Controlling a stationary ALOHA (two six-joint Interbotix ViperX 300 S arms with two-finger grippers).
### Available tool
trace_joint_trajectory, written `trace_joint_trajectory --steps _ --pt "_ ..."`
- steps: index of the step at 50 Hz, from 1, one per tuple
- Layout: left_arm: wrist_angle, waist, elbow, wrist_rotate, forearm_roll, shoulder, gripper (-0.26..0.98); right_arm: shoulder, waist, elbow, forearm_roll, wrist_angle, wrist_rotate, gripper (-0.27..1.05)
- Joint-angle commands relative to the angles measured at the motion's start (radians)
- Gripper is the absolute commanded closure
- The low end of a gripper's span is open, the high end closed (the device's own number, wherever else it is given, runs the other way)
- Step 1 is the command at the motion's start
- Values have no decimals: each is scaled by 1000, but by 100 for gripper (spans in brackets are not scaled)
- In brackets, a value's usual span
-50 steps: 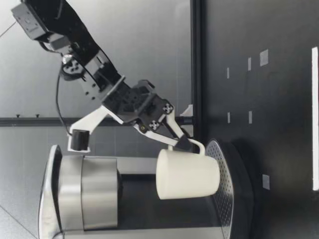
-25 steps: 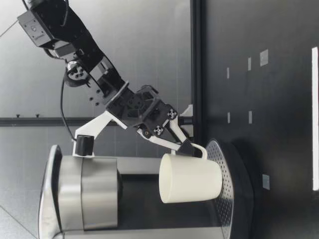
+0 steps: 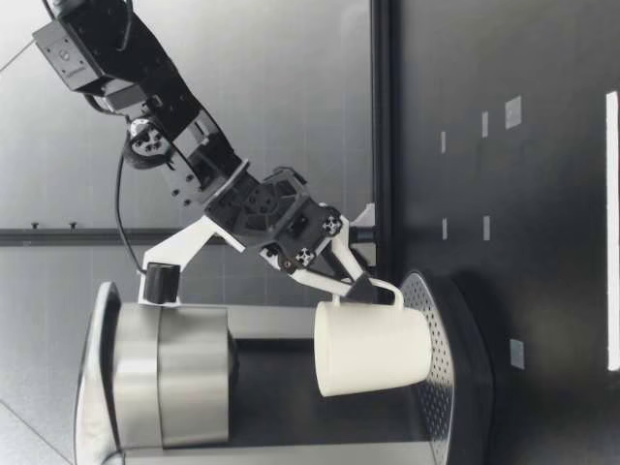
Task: Place the coffee capsule inside the capsule container, then place the cup onto the center of the cup tray.
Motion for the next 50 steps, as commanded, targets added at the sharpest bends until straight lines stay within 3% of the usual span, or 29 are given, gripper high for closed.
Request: trace_joint_trajectory --steps 1,12,20,27,38,50 --pt "-12 -2 -5 -2 3 -5 60 -74 3 -6 5 -9 3 22" --pt "-135 26 23 -9 49 5 60 -172 3 86 8 -17 20 22" --pt "-183 118 26 -37 57 26 60 -273 3 178 9 -72 52 22" --pt "-158 172 -2 -37 57 61 60 -347 3 250 17 -104 80 22" --pt "63 181 -150 20 58 175 60 -416 5 328 55 -120 130 25" --pt "209 181 -313 115 57 281 60 -437 49 373 75 -161 135 45"
